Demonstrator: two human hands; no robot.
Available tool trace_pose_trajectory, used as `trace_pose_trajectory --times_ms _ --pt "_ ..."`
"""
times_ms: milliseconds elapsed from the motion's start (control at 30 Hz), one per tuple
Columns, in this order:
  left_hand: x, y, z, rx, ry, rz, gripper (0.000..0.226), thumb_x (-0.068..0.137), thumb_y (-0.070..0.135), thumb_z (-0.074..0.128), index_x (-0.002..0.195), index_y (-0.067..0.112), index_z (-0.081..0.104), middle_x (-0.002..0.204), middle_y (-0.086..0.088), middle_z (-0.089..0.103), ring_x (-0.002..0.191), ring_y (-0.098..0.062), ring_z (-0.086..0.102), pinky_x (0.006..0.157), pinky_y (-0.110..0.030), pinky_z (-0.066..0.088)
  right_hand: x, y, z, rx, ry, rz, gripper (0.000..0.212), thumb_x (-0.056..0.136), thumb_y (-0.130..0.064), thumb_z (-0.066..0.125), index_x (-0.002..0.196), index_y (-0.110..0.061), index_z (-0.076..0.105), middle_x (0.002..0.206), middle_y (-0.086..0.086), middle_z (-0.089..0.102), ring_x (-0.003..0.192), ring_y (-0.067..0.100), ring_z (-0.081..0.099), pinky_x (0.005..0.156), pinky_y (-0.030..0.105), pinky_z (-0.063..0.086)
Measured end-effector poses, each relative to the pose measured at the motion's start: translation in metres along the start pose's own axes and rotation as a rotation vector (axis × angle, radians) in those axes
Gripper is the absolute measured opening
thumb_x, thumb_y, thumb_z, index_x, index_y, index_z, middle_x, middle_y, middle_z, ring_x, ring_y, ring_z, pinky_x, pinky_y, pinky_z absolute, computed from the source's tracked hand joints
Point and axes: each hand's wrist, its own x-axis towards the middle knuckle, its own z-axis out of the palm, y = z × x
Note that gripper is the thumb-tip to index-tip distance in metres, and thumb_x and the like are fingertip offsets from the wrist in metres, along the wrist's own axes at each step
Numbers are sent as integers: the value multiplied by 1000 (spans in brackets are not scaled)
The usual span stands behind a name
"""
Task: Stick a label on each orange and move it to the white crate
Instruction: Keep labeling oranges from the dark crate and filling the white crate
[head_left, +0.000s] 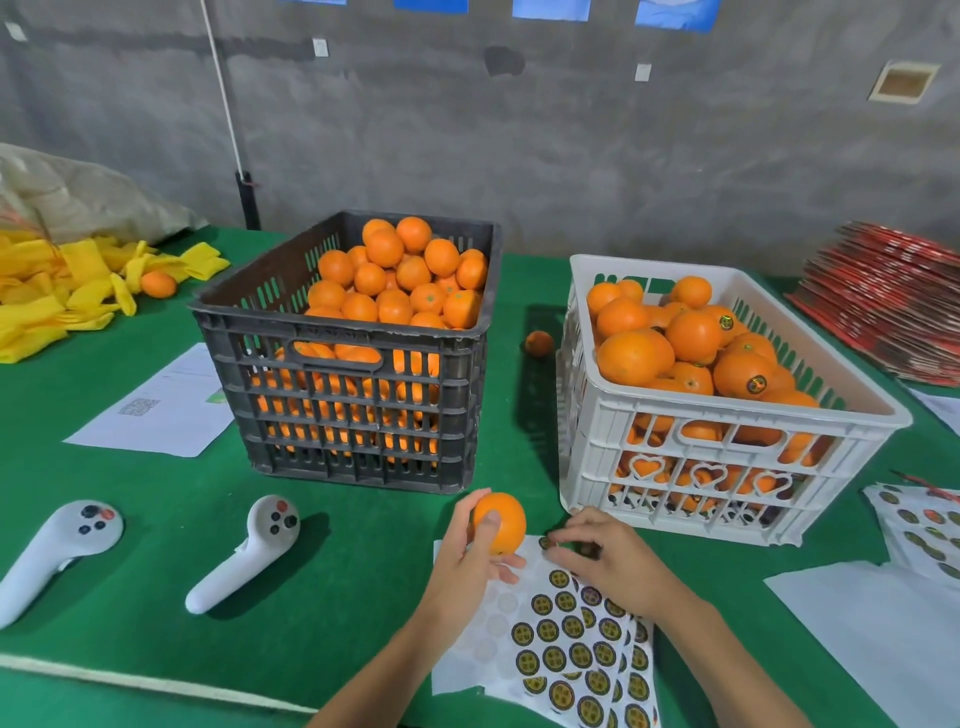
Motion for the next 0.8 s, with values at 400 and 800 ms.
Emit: trace_pose_trajectory --times_ms 400,800 --pt "-4 5 -26 218 -209 17 33 105 45 41 134 41 55 74 -4 65 64 -21 59 56 -30 45 -12 -1 11 -99 24 -105 54 81 -70 67 125 -39 71 108 -19 54 108 1 49 97 28 43" --pt "-5 0 -25 260 -201 25 33 106 42 39 134 43 55 84 -13 66 64 -19 60 58 -26 47 -18 -7 17 67 108 -75 14 87 -42 78 99 -37 82 95 -16 59 94 8 55 85 25 44"
